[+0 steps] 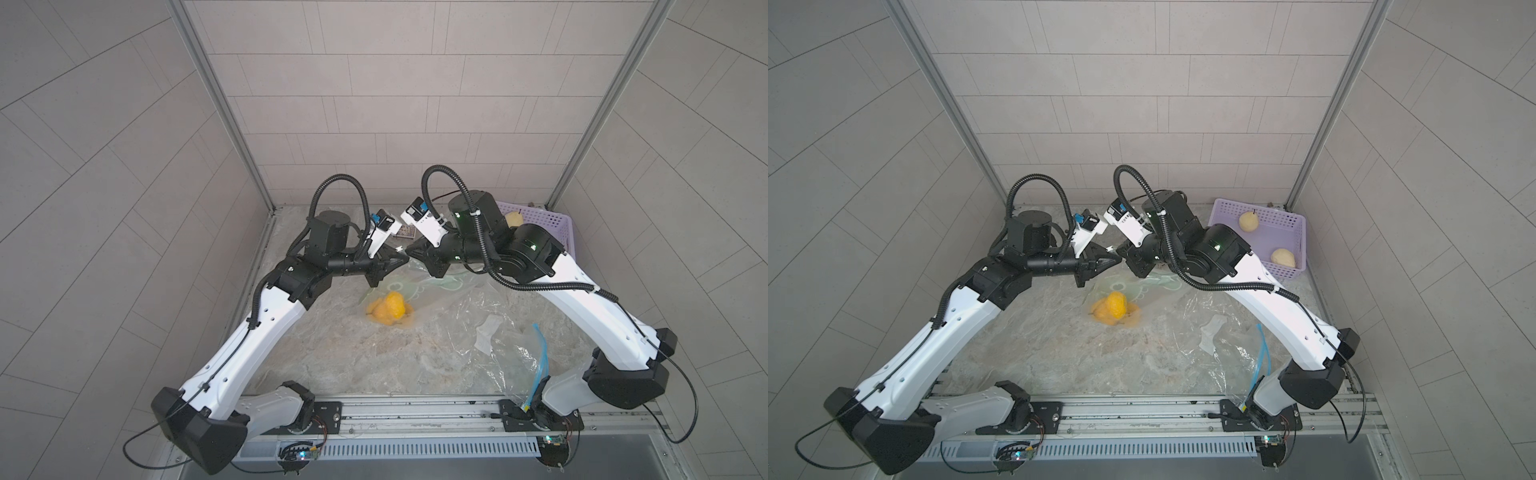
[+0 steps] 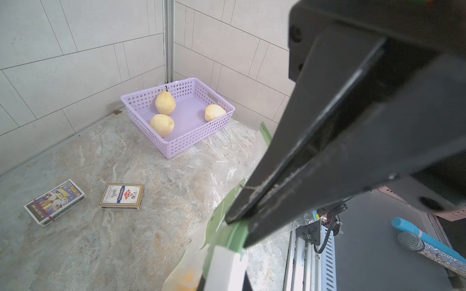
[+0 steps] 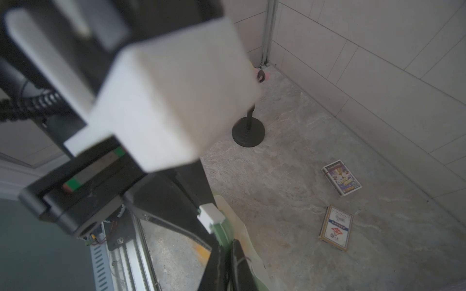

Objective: Open the zip-top bag and take out the pear
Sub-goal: Unzip the zipper on the zipper food storage bag.

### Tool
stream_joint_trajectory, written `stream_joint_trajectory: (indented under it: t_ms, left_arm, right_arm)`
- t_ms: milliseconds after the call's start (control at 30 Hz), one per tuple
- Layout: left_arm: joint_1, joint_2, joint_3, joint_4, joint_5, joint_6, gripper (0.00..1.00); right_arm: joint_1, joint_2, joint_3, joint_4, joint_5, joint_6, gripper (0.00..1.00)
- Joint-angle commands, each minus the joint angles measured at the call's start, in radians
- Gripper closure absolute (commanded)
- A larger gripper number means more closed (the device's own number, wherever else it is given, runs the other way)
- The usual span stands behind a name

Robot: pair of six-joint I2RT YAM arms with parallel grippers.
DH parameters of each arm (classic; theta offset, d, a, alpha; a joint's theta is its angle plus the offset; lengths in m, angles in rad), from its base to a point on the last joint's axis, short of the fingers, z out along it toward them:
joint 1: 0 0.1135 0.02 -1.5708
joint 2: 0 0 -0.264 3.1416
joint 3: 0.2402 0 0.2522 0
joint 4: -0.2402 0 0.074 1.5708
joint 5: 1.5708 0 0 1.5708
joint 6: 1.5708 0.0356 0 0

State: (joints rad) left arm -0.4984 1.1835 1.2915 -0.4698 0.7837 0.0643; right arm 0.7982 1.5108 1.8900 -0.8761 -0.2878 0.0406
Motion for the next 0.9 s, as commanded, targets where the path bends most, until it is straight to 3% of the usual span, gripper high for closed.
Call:
stream_joint_trajectory:
  t_ms: [0, 133, 233, 567, 767, 867]
  left_arm:
    - [-0.006, -0.024, 0.02, 0.018, 0.034, 0.042, 0.97]
    - [-0.003, -0.04, 0.033, 0.014, 0.036, 0.066, 0.57]
    - [0.0, -0.053, 0.047, 0.014, 0.063, 0.089, 0.4]
    - [0.019, -0.022, 0.073, 0.047, 0.108, 0.117, 0.37]
    - [0.02, 0.014, 0.077, 0.117, 0.102, 0.094, 0.37]
    - [0.02, 0.024, 0.083, 0.128, 0.113, 0.097, 0.48]
  right_arm:
    - [-0.014, -0.009, -0.006, 0.0, 0.037, 0.014, 1.0]
    - [-0.033, -0.01, 0.018, -0.016, -0.014, 0.016, 1.0]
    - [-0.076, -0.017, 0.031, -0.031, -0.132, 0.036, 1.0]
    - [-0.17, -0.08, -0.017, -0.024, -0.376, 0.045, 1.0]
    - [-0.174, -0.089, -0.026, -0.028, -0.44, 0.045, 1.0]
    - [-0.175, -0.095, -0.026, -0.032, -0.453, 0.048, 1.0]
